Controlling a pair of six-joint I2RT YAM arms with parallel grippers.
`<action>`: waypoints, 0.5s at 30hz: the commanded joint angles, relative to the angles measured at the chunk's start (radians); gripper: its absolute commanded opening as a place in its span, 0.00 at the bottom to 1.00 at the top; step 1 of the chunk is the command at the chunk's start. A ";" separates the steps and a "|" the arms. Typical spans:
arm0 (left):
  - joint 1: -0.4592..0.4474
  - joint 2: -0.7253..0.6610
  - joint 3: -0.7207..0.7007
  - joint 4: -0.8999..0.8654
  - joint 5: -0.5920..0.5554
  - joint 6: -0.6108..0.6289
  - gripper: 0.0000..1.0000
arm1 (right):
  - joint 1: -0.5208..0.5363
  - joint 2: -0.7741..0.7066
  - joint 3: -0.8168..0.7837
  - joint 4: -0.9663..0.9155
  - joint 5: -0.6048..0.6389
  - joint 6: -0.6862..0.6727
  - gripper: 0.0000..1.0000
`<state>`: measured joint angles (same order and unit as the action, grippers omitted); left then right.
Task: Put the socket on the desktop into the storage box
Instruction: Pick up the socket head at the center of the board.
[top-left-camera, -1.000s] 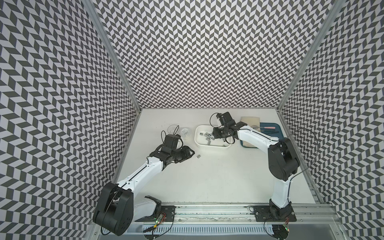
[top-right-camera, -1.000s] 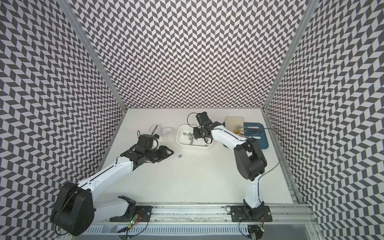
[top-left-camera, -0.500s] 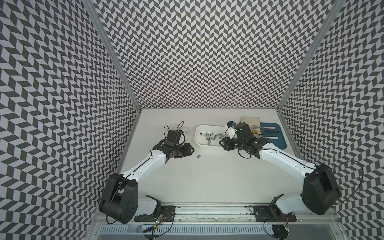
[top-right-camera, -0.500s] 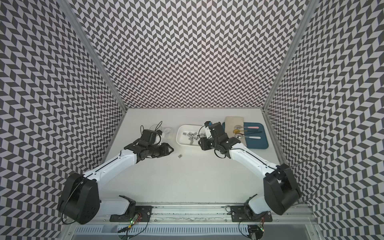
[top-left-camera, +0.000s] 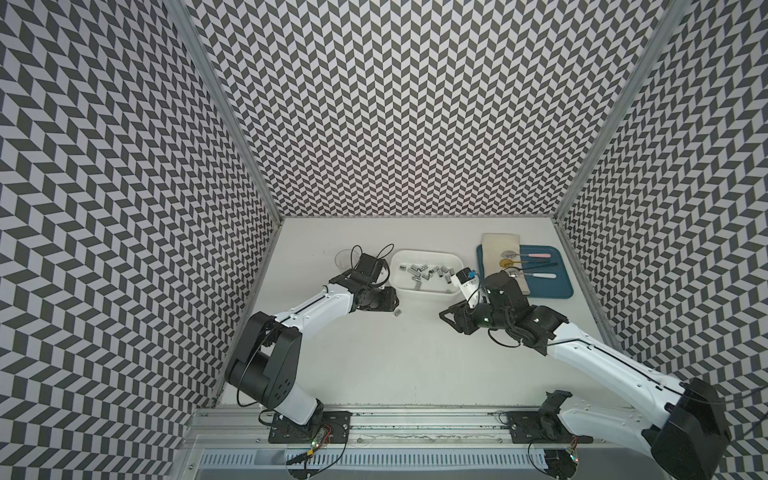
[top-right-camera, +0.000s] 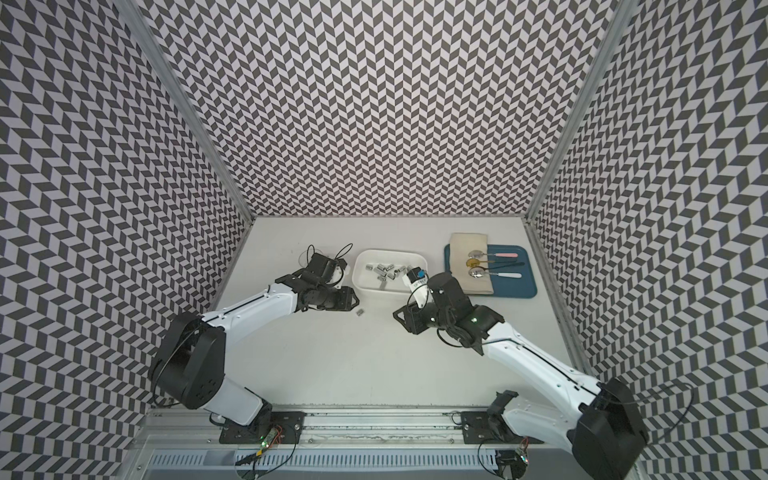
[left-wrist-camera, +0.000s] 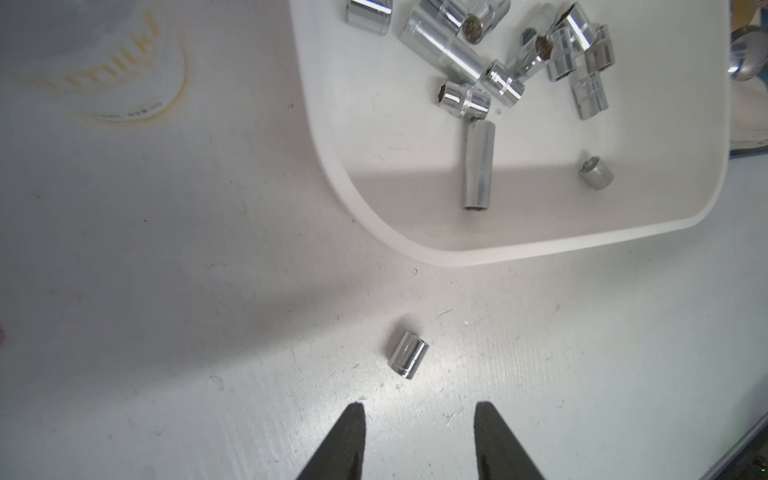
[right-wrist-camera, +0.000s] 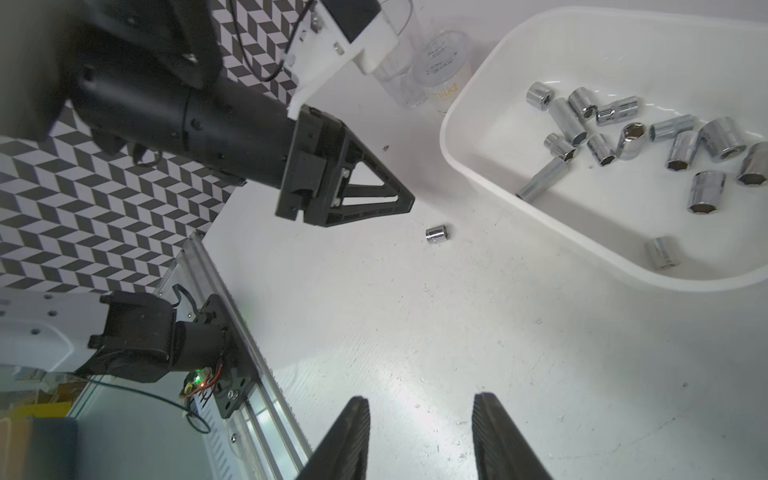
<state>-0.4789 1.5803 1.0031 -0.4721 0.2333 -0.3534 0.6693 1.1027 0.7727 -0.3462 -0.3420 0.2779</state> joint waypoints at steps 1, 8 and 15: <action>-0.015 0.041 0.049 -0.044 -0.049 0.041 0.46 | 0.016 -0.057 -0.029 0.011 -0.017 0.008 0.44; -0.052 0.135 0.115 -0.091 -0.080 0.075 0.45 | 0.031 -0.116 -0.079 0.001 -0.030 0.021 0.44; -0.088 0.207 0.153 -0.105 -0.120 0.078 0.44 | 0.041 -0.139 -0.096 0.004 -0.029 0.033 0.45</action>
<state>-0.5510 1.7653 1.1221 -0.5518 0.1463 -0.2935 0.7040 0.9871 0.6827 -0.3679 -0.3641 0.3016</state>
